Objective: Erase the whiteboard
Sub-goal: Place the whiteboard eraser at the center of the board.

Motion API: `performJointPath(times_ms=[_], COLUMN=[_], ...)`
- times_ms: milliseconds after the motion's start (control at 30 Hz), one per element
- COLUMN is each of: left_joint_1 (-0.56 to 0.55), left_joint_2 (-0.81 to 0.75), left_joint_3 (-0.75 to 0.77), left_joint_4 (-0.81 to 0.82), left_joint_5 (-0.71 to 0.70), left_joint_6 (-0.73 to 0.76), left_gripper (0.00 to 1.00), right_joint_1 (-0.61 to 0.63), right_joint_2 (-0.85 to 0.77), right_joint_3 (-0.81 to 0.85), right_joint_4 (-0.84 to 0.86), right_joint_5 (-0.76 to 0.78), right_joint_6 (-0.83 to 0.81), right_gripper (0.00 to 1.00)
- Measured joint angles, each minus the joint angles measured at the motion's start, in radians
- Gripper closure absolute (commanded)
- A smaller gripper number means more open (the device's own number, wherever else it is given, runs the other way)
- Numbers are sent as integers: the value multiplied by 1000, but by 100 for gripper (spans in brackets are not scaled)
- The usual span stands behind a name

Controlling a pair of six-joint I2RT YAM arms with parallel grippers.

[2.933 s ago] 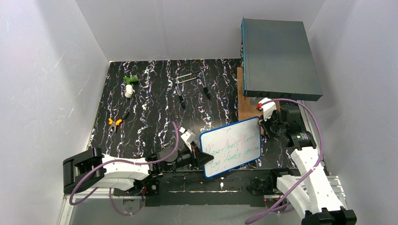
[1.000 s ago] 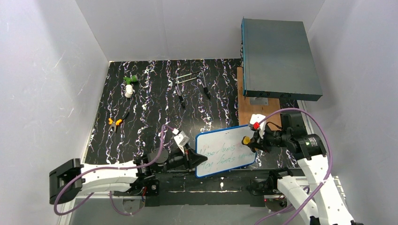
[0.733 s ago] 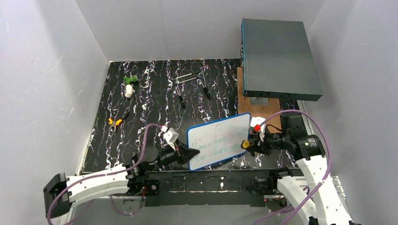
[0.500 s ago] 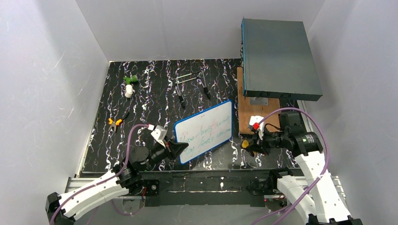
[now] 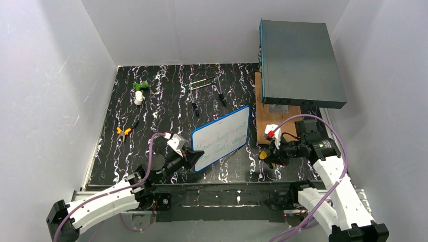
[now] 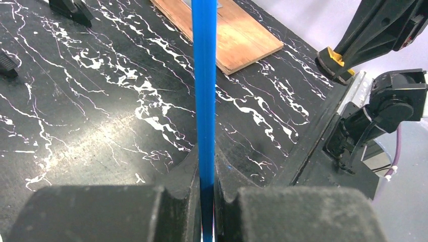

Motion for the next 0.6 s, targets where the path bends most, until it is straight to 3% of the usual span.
performJointPath(times_ms=[167, 400, 600], left_joint_1=[10, 29, 33], left_joint_2=[34, 36, 11], left_joint_3=[-5, -111, -140], left_joint_4=[54, 200, 217], left_joint_5=[3, 0, 2], left_joint_6=[24, -45, -78], left_gripper=[100, 100, 100], right_joint_1=[67, 319, 387], right_joint_2=[46, 169, 358], right_joint_3=[-45, -131, -134], right_joint_4=[34, 160, 301], right_joint_5=[87, 294, 428], right_joint_6=[-40, -74, -51], right_gripper=[99, 99, 96])
